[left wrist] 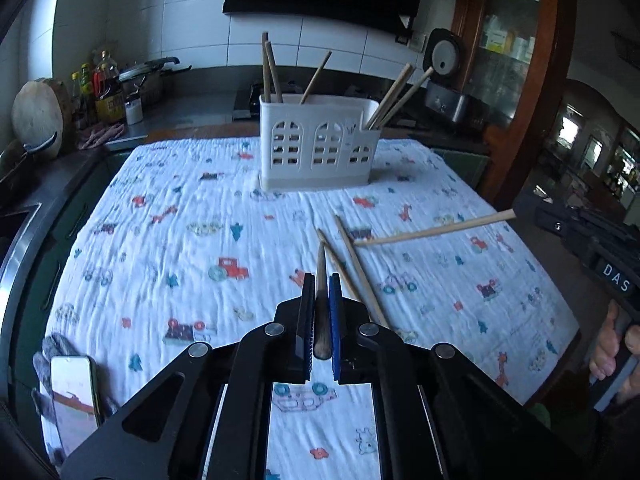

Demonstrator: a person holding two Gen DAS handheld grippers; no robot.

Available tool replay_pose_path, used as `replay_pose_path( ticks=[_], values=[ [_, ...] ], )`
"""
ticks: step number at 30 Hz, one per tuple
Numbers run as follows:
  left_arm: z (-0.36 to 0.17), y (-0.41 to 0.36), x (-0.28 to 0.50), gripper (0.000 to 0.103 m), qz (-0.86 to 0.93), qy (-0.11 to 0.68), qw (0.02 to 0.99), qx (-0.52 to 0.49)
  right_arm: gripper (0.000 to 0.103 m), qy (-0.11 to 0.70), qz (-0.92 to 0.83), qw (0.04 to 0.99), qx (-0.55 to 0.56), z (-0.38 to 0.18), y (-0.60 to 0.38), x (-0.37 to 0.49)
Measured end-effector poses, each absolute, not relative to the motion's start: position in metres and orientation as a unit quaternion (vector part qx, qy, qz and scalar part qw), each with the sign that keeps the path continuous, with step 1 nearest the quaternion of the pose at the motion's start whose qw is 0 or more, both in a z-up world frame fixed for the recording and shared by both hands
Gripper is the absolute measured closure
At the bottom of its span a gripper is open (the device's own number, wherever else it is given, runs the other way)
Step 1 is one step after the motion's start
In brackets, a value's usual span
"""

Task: Organize utensils
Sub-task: 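Carry the left tool's chopstick over the holder while the right tool carries its chopstick there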

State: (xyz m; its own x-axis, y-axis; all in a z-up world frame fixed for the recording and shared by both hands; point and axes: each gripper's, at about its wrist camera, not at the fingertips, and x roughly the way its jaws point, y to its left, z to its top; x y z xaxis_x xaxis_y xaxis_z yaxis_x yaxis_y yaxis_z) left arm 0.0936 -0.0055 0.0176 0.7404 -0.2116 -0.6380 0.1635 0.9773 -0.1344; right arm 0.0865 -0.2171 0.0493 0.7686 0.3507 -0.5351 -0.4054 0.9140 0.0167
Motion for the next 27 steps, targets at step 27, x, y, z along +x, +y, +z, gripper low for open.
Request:
replay_pose_path(
  ticks=[27],
  values=[
    [0.206, -0.013, 0.221, 0.098, -0.166, 0.257, 0.952, 0.007, 0.096, 0.227, 0.215, 0.944, -0.104, 0.219, -0.191, 0.220]
  ],
)
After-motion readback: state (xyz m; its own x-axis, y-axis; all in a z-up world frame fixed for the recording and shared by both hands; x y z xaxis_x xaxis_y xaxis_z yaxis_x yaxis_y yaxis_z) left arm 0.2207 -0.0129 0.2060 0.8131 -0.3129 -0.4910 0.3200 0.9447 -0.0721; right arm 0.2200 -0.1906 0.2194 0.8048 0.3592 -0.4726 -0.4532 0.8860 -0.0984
